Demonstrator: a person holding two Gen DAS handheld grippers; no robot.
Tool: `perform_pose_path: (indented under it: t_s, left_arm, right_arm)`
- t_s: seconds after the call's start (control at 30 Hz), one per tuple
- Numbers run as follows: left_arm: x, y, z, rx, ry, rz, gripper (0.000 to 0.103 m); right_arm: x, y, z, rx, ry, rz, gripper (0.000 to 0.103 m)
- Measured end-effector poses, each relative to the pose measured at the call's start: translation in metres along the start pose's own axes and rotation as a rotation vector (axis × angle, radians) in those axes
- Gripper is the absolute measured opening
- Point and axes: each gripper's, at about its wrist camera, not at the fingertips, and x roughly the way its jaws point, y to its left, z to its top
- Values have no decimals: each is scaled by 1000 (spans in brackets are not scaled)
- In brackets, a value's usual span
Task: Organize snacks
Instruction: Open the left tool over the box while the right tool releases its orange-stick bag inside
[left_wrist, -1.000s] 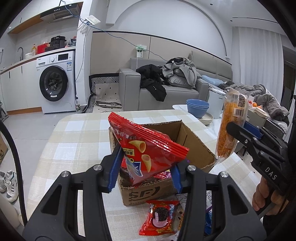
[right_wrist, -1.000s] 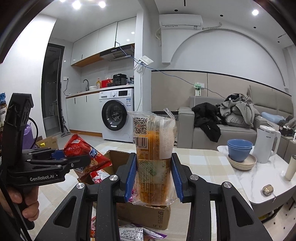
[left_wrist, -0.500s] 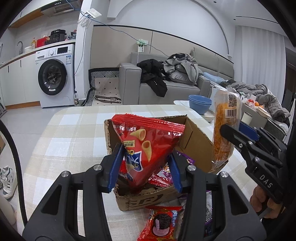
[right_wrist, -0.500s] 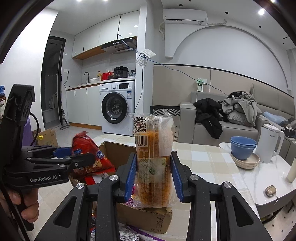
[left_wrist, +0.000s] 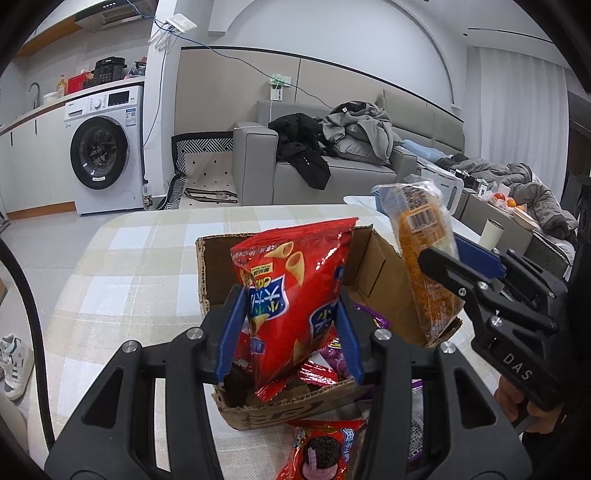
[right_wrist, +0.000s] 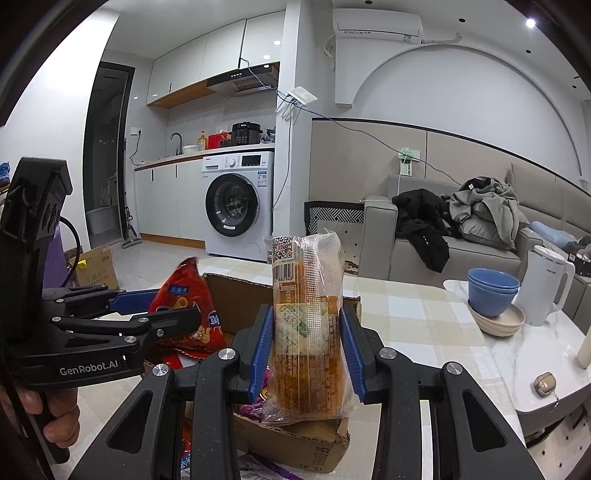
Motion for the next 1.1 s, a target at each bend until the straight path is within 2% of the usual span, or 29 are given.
perform_pose_path:
  t_s: [0.43, 0.53, 0.6, 0.67, 0.73, 0.8, 0.87, 1.1]
  left_arm:
    - [31, -6, 2, 26, 40, -22, 44]
    - [28, -12, -1, 29, 42, -21, 45]
    - [27, -13, -1, 38, 32, -18, 55]
    - [23, -14, -1, 37, 20, -20, 75]
    - [19, -13, 1, 31, 4, -24, 83]
    - [11, -12, -1, 28, -11, -9, 87]
    - [3, -11, -2, 21, -21, -6, 102]
    - [-39, -9, -24, 14, -32, -5, 102]
  right_arm:
    - [6, -6, -5, 11, 36, 14, 37]
    - [2, -9, -4, 12, 40, 3, 56]
    - [-5, -13, -4, 35, 24, -14, 67]
    - [-12, -19, -3, 64, 17, 9, 83]
    - [-20, -23, -3, 75, 11, 6, 90]
    - [-26, -25, -4, 75, 24, 16, 94]
    - [-33, -26, -6, 73, 35, 21, 100]
    - [-49, -32, -13, 116, 112, 36, 103]
